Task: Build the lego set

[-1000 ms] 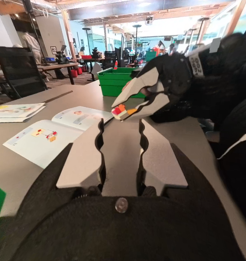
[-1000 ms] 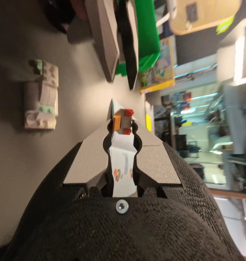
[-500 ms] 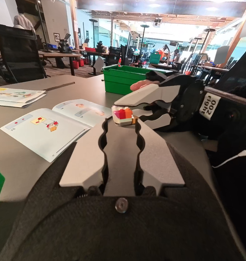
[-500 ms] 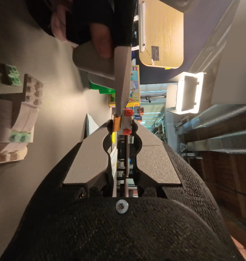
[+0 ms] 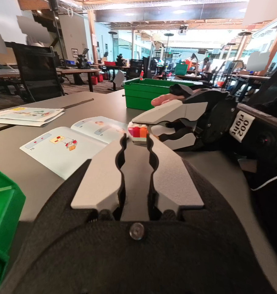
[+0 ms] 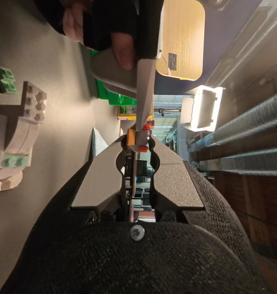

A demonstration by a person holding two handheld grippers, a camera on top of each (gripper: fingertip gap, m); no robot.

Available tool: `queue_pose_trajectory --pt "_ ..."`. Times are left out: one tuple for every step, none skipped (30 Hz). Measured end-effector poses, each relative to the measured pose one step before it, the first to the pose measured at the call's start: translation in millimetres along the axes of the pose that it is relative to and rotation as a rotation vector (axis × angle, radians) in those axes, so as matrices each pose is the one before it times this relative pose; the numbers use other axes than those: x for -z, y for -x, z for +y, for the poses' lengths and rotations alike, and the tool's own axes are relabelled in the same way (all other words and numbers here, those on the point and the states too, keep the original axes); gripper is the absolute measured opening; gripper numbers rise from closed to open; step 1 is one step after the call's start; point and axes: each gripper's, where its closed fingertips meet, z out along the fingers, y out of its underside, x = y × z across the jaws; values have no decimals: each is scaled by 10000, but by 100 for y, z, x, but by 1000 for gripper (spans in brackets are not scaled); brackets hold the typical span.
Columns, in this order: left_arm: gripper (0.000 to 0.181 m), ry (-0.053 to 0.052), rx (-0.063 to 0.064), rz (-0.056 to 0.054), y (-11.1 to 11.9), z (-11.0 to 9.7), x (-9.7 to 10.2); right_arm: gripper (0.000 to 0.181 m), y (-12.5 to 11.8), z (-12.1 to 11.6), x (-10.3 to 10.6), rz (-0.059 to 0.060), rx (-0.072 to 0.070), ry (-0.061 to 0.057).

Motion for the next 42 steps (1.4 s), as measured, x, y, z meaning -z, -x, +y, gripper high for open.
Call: queue_pose_trajectory --pt "26 -55 -135 -151 138 -77 59 25 -36 -49 -27 36 35 1" --pt "21 12 -156 33 -129 16 9 25 39 16 -50 -13 25 26" --pt "18 109 -94 10 -67 124 -30 25 131 48 -58 -46 16 30" --pt "18 160 -72 -3 23 170 -38 26 204 12 -44 -64 -22 -13" --pt "17 180 -46 10 43 184 -28 27 179 -22 -35 -55 -103 -35" --pt "17 80 -56 -72 114 109 10 28 132 -130 13 -47 -189 -111" --pt "17 35 -87 -100 94 29 32 31 67 -237 70 -45 -266 -197" --pt "16 48 -123 -98 96 26 40 35 15 -145 84 -32 -324 -172" --pt "16 51 -151 -167 230 29 71 39 -5 19 96 -43 -333 -120" --pt "16 100 -178 -124 217 105 88 42 49 213 110 -97 -320 -72" --pt "16 141 -166 -59 163 195 135 47 85 417 134 -124 -325 7" --pt "16 133 -162 -93 210 201 194 50 97 564 171 -111 -384 36" --pt "16 170 -121 -93 204 250 260 51 185 519 203 -150 -527 -24" --pt "16 234 -30 23 79 374 239 51 340 394 209 -276 -730 -119" --pt "16 321 127 140 -42 542 115 51 428 276 168 -375 -921 -180" --pt "16 364 264 153 -17 670 -45 51 274 245 119 -321 -983 -198" --pt "16 423 285 239 -110 630 -156 51 -71 199 98 -138 -879 -205" --pt "16 368 139 145 -4 474 -187 51 -363 174 88 16 -696 -196" --pt "16 371 81 30 102 502 -210 50 -575 183 87 127 -516 -121" --pt "16 443 99 80 25 593 -234 50 -743 218 67 227 -353 -35" --pt "16 431 126 94 -28 596 -233 50 -731 198 75 240 -219 -32" --pt "16 182 37 -54 80 248 -121 49 -669 150 84 240 -149 -72" --pt "16 78 -61 -109 87 116 -27 47 -676 160 90 297 -139 -103" --pt "16 193 -90 -24 -29 308 -60 45 -651 192 89 305 -162 -126" --pt "16 318 -67 -6 -23 479 -113 45 -602 217 92 289 -183 -136" --pt "16 289 -74 -98 84 442 -108 44 -615 240 102 308 -172 -121" --pt "16 208 -124 -113 42 324 -79 42 -652 169 83 314 -135 -125" --pt "16 191 -112 -145 57 305 -69 42 -615 48 73 263 -121 -150" --pt "17 148 -65 -218 166 248 -32 40 -592 -78 32 228 -130 -186" --pt "17 3 -8 -131 92 35 61 39 -567 -127 -19 200 -115 -224" --pt "17 28 78 -46 39 99 51 38 -461 -90 -86 141 -68 -215" --pt "17 21 178 -67 136 88 85 37 -423 20 -154 113 12 -157" --pt "17 34 182 8 71 133 80 37 -483 96 -236 149 103 -104" --pt "19 71 227 -31 170 200 110 37 -491 153 -283 161 153 -83" --pt "25 230 209 -115 272 468 53 36 -453 208 -324 139 153 -66" --pt "30 380 157 -65 181 694 -6 36 -439 247 -343 127 103 -38" --pt "36 357 179 -39 70 662 -13 36 -396 258 -353 93 11 -23" --pt "42 83 235 -6 -94 249 143 36 -346 206 -309 64 -75 -34" --pt "44 -218 226 197 -526 -183 418 36 -356 118 -224 79 -124 -64" --pt "44 -422 262 257 -757 -567 667 36 -315 55 -153 61 -167 -75" --pt "44 -597 162 322 -961 -1036 983 36 -248 29 -68 31 -199 -60" --pt "43 -672 65 210 -787 -1420 1235 36 -205 -27 13 35 -191 -65"
